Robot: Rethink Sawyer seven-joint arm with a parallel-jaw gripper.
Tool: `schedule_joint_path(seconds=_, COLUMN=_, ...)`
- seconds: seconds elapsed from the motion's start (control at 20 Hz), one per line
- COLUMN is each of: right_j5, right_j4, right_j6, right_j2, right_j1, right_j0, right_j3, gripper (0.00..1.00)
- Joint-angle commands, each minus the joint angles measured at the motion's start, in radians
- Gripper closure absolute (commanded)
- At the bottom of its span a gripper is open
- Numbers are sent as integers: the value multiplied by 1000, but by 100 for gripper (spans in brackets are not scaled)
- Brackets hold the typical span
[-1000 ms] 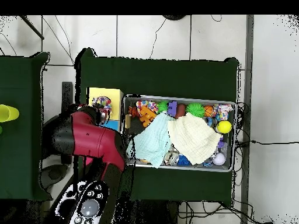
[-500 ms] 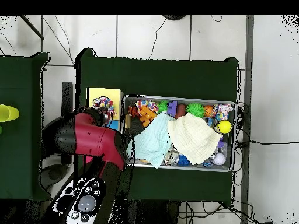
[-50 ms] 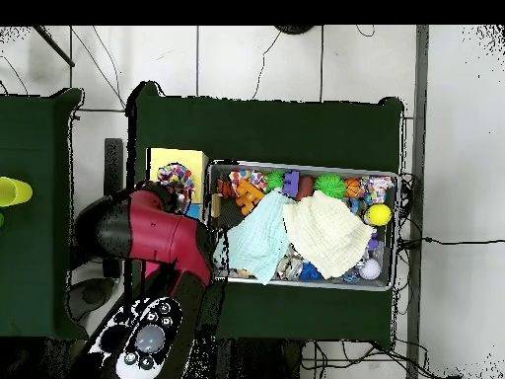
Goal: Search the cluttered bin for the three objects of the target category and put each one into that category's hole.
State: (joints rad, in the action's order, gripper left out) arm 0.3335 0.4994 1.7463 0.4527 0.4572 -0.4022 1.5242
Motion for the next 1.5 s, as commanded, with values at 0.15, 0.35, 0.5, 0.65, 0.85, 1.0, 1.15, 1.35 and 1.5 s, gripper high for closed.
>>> schedule_joint_path(seconds=0.15, right_j5=-134, right_j4=65, right_j6=221, right_j2=-291, right_j1=5, right_j0=142, right_j3=102, gripper=100)
schedule_joint_path(seconds=0.35, right_j5=-187, right_j4=66, right_j6=231, right_j2=-377, right_j1=31, right_j0=190, right_j3=129, gripper=100)
schedule_joint_path(seconds=0.5, right_j5=-225, right_j4=51, right_j6=244, right_j2=-416, right_j1=40, right_j0=211, right_j3=142, gripper=100)
schedule_joint_path(seconds=0.65, right_j5=-225, right_j4=44, right_j6=247, right_j2=-407, right_j1=37, right_j0=206, right_j3=134, gripper=100)
schedule_joint_path(seconds=0.85, right_j5=-179, right_j4=51, right_j6=246, right_j2=-340, right_j1=24, right_j0=164, right_j3=104, gripper=100)
schedule_joint_path(seconds=1.0, right_j5=-108, right_j4=60, right_j6=258, right_j2=-256, right_j1=1, right_j0=115, right_j3=70, gripper=100)
schedule_joint_path(seconds=1.15, right_j5=-52, right_j4=61, right_j6=268, right_j2=-203, right_j1=-25, right_j0=84, right_j3=47, gripper=100)
schedule_joint_path(seconds=1.35, right_j5=11, right_j4=54, right_j6=271, right_j2=-154, right_j1=-51, right_j0=56, right_j3=43, gripper=100)
schedule_joint_path(seconds=1.5, right_j5=73, right_j4=42, right_j6=278, right_j2=-99, right_j1=-72, right_j0=28, right_j3=29, gripper=100)
